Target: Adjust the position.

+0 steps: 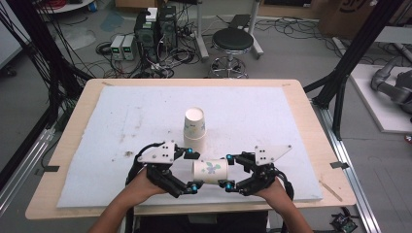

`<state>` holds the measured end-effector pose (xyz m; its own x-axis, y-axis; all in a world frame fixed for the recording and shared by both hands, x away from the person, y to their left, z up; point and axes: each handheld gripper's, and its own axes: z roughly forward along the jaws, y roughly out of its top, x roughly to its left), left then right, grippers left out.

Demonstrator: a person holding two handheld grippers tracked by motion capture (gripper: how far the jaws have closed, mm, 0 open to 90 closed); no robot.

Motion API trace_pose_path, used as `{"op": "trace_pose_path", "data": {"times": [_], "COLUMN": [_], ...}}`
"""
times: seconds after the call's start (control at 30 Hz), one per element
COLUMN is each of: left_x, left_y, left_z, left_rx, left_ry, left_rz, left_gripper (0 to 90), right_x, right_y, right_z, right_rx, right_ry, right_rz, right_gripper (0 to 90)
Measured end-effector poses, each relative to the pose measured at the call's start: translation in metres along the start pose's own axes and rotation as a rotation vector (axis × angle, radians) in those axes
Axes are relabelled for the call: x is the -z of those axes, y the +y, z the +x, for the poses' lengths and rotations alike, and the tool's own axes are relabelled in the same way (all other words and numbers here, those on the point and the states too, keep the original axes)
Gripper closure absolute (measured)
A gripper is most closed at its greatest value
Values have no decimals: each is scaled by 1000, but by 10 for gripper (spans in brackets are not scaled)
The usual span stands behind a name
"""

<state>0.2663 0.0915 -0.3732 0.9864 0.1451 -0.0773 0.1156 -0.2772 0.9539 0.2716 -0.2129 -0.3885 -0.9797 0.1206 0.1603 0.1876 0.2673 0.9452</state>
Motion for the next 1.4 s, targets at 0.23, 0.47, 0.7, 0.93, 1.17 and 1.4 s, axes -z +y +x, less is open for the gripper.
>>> {"op": "trace_pose_path", "data": {"times": [0.23, 0.47, 0.7, 0.93, 1.17, 1.4], "left_x": [0, -5, -10, -16, -22, -28], "left_y": [3, 5, 5, 6, 4, 3], "left_z": [1, 1, 1, 1, 0, 0], "left_rx": [-36, -68, -89, -110, -127, -125], "left_ry": [18, 20, 29, 32, 29, 31], "left_rz": [105, 197, 261, 327, 379, 429], "left_gripper": [149, 150, 155, 164, 174, 183], "right_x": [-6, -15, -24, -32, -38, -43], "right_y": [14, 31, 44, 51, 51, 50], "right_z": [1, 0, 0, -1, 0, 2], "right_rx": [36, 65, 97, 111, 123, 136], "right_ry": [-45, -62, -64, -67, -71, -75], "right_rz": [176, 323, 437, 513, 553, 596], "right_gripper": [319, 319, 319, 318, 318, 319]}}
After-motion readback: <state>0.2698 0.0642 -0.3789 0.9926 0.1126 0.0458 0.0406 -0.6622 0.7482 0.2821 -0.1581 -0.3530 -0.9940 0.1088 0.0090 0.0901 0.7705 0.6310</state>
